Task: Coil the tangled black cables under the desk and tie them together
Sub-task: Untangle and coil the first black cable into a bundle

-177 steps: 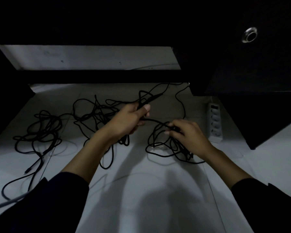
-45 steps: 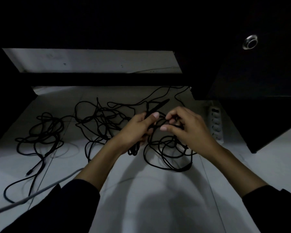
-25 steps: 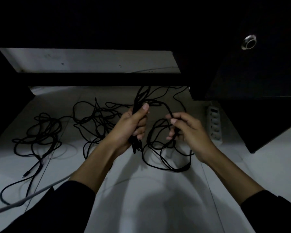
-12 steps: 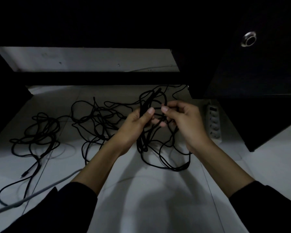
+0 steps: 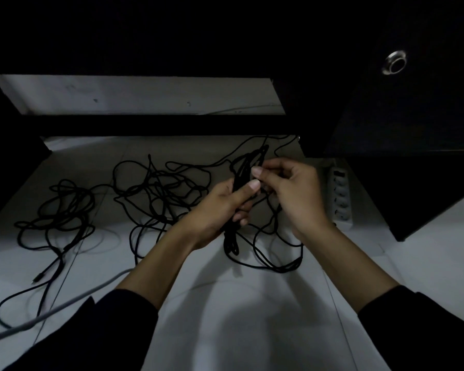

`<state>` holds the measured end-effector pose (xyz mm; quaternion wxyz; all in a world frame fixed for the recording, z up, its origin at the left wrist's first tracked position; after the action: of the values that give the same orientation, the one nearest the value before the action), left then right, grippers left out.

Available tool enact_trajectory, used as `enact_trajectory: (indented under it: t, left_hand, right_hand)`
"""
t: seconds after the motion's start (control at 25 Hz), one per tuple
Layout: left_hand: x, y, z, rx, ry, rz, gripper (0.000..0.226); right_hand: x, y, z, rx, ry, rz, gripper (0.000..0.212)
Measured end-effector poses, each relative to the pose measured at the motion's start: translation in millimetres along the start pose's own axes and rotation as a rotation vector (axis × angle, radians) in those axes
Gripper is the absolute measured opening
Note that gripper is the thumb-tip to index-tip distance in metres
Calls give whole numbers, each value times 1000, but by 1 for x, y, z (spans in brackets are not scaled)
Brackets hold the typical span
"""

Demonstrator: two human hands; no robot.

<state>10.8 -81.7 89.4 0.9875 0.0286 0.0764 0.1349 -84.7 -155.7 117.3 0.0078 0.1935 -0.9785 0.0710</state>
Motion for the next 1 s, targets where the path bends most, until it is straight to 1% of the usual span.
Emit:
enact_trajectory:
  t: [0.12, 0.2, 0.28, 0.36, 0.48, 0.56, 0.64, 0.72, 0.76, 0.88, 0.96, 1.0]
  left_hand:
    - [3, 0, 0, 3, 154, 44, 22]
    - [5, 0, 4, 10, 254, 69, 23]
    - [6, -1, 8, 21, 357, 84, 23]
    - [6, -3, 11, 30, 418, 103, 22]
    - [9, -3, 12, 51, 462, 138, 22]
    - [15, -1, 12, 48, 448, 155, 23]
    - [21, -1, 13, 50, 428, 174, 23]
    - [24, 0, 13, 55, 419, 187, 24]
    - [25, 1, 14, 56, 416, 192, 24]
    - [29, 2, 18, 53, 431, 203, 23]
    - [36, 1, 24, 39, 469, 204, 24]
    - [39, 1, 28, 29, 476, 201, 24]
  right_hand:
    - [2, 3, 3, 45, -88, 39, 14]
    - [1, 10, 14, 19, -113, 17, 18]
    - [-11, 22, 30, -60, -94, -124, 30]
    - [-25, 34, 44, -112, -60, -327, 39]
    - [-31, 45, 47, -85, 37, -565, 37]
    - [-26, 48, 44, -18, 187, -649, 29]
    - [-22, 48, 43, 67, 338, -679, 16]
    - [-19, 44, 50, 110, 451, -696, 6]
    - [-18, 41, 57, 145, 531, -707, 7]
    - [-9, 40, 83, 242, 763, -791, 21]
    - [0, 42, 99, 280, 938, -848, 24]
    - [5, 42, 103, 282, 977, -846, 25]
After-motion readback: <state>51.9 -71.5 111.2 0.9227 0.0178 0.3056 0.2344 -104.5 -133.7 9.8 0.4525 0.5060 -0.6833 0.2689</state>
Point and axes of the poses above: each hand's wrist, its own y-axis away from the middle knuckle, its own x-axis out of the back of the hand, z = x × y, the point moved 5 cm from there along -y, towards the middle knuckle, and after that the axes turned 4 degrees about z, right-handed, at the moved point
